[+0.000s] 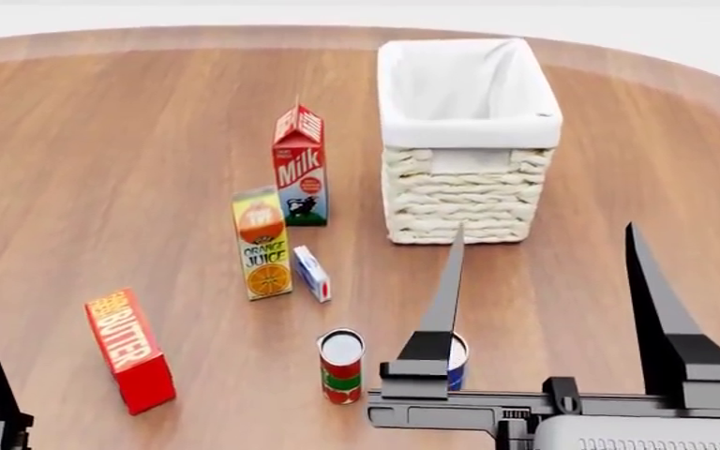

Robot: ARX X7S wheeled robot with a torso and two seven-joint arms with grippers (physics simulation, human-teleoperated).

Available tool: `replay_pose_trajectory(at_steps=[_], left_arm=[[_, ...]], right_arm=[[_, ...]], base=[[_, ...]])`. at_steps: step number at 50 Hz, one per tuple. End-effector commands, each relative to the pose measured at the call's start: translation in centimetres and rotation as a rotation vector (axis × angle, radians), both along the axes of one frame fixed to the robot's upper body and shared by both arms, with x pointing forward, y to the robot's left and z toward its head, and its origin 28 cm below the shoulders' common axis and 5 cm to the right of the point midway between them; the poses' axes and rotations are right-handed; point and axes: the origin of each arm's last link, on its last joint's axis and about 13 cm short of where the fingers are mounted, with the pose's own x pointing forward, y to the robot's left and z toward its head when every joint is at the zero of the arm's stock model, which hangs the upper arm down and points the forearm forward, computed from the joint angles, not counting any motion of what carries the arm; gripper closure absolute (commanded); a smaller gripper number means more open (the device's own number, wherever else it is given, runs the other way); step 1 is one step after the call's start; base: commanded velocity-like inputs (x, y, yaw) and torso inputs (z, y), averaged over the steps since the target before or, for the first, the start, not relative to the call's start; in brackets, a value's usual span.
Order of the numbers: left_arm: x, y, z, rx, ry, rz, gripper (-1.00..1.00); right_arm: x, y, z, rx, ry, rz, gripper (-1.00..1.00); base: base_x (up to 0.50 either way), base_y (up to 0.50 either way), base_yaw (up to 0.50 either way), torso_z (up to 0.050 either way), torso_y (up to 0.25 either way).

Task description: Pick up the alphabet soup and the tomato sauce, and put them in the basket.

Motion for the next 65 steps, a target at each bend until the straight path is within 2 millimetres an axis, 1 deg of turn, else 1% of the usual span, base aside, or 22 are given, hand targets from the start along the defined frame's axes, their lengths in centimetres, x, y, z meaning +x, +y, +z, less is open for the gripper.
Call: replay_pose_trajectory(at_steps=[1, 3, 4, 5, 7, 8, 10, 12, 24, 26, 27, 29, 30, 43, 47, 48, 49, 50, 57, 58, 59, 65], left_arm=[[0.0, 0.0, -0.1, 0.0, 0.003, -0.001, -1.0], [0.0, 0.0, -0.1, -0.001, 0.002, -0.001, -1.0], [0.0, 0.0, -0.1, 0.0, 0.001, 0.0, -1.0], [0.0, -0.1, -0.1, 0.0, 0.002, -0.001, -1.0], [0.0, -0.1, -0.1, 0.0, 0.002, -0.001, -1.0], [0.0, 0.0, -0.1, -0.001, 0.002, 0.0, -1.0], [0.0, -0.1, -0.2, 0.003, 0.003, 0.0, -1.0], [0.0, -0.1, -0.2, 0.002, 0.002, 0.0, -1.0], [0.0, 0.0, 0.0, 0.001, -0.001, -0.001, -1.0], [0.0, -0.1, 0.0, 0.002, -0.001, -0.002, -1.0], [0.0, -0.1, 0.0, 0.002, -0.001, -0.002, -1.0], [0.0, -0.1, 0.1, 0.003, -0.002, -0.002, -1.0], [0.0, -0.1, 0.1, 0.001, -0.003, -0.002, -1.0], [-0.1, -0.1, -0.1, 0.001, 0.001, -0.002, -1.0], [-0.1, -0.1, -0.2, -0.003, 0.002, -0.004, -1.0], [-0.1, -0.2, -0.2, 0.0, 0.004, -0.004, -1.0], [-0.1, -0.2, -0.3, 0.001, 0.004, -0.005, -1.0], [-0.1, -0.2, -0.3, -0.001, 0.005, -0.004, -1.0], [0.0, -0.2, -0.3, -0.001, 0.005, -0.004, -1.0], [0.0, -0.1, -0.3, 0.001, 0.006, -0.003, -1.0], [0.0, -0.1, -0.3, -0.001, 0.005, -0.005, -1.0], [0.1, -0.1, -0.3, -0.001, 0.005, -0.006, -1.0]], right_arm=[[0.1, 0.0, 0.3, 0.001, 0.003, -0.001, -1.0], [0.1, 0.0, 0.4, 0.001, 0.002, -0.001, -1.0], [0.0, 0.0, -0.2, 0.002, 0.002, -0.001, -1.0], [0.0, 0.0, -0.4, 0.002, 0.002, 0.0, -1.0], [0.1, 0.0, 0.0, 0.001, 0.004, -0.001, -1.0], [0.1, 0.0, -0.3, 0.0, 0.003, -0.001, -1.0], [0.1, 0.0, 0.3, 0.001, 0.002, 0.0, -1.0], [0.1, 0.0, 0.1, 0.001, 0.003, -0.001, -1.0], [0.1, 0.1, 0.5, -0.004, 0.001, 0.0, -1.0], [0.1, 0.0, 0.0, -0.004, -0.001, -0.001, -1.0], [0.1, 0.0, 0.2, -0.004, -0.002, -0.001, -1.0], [0.0, 0.0, -0.2, -0.007, -0.002, -0.001, -1.0], [0.1, 0.0, 0.1, -0.005, -0.001, -0.001, -1.0], [0.1, 0.0, 0.2, -0.004, 0.009, 0.0, -1.0], [0.1, 0.1, 0.1, -0.006, 0.013, 0.002, -1.0], [0.0, 0.1, -0.5, -0.003, 0.013, 0.002, -1.0], [0.0, 0.1, -0.7, 0.001, 0.013, 0.003, -1.0], [0.1, 0.0, 0.0, 0.006, 0.013, 0.004, -1.0], [0.2, 0.1, 0.1, 0.004, 0.013, 0.005, -1.0], [0.1, 0.1, -0.6, 0.004, 0.014, 0.006, -1.0], [0.1, 0.1, -0.8, 0.004, 0.014, 0.005, -1.0], [0.1, 0.1, -0.8, 0.001, 0.012, 0.004, -1.0]], base=[[0.16, 0.0, 0.0, 0.0, 0.0], [0.17, 0.0, 0.0, 0.0, 0.0], [0.17, 0.0, 0.0, 0.0, 0.0], [0.17, 0.0, 0.0, 0.0, 0.0], [0.17, 0.0, 0.0, 0.0, 0.0], [0.17, 0.0, 0.0, 0.0, 0.0], [0.18, 0.0, 0.0, 0.0, 0.0], [0.21, 0.0, 0.0, 0.0, 0.0], [0.24, 0.0, 0.0, 0.0, 0.0], [0.28, 0.0, 0.0, 0.0, 0.0], [0.29, 0.0, 0.0, 0.0, 0.0], [0.31, 0.0, 0.0, 0.0, 0.0], [0.31, 0.0, 0.0, 0.0, 0.0], [0.31, 0.0, 0.0, 0.0, 0.0], [0.31, 0.04, 0.0, 0.0, 0.0], [0.32, 0.04, 0.0, 0.0, 0.0], [0.32, 0.03, 0.0, 0.0, 0.0], [0.32, 0.0, 0.0, 0.0, 0.0], [0.32, 0.0, 0.0, 0.0, 0.002], [0.31, 0.0, 0.0, 0.0, 0.0], [0.32, 0.0, 0.0, 0.0, 0.0], [0.32, 0.0, 0.0, 0.0, 0.0]])
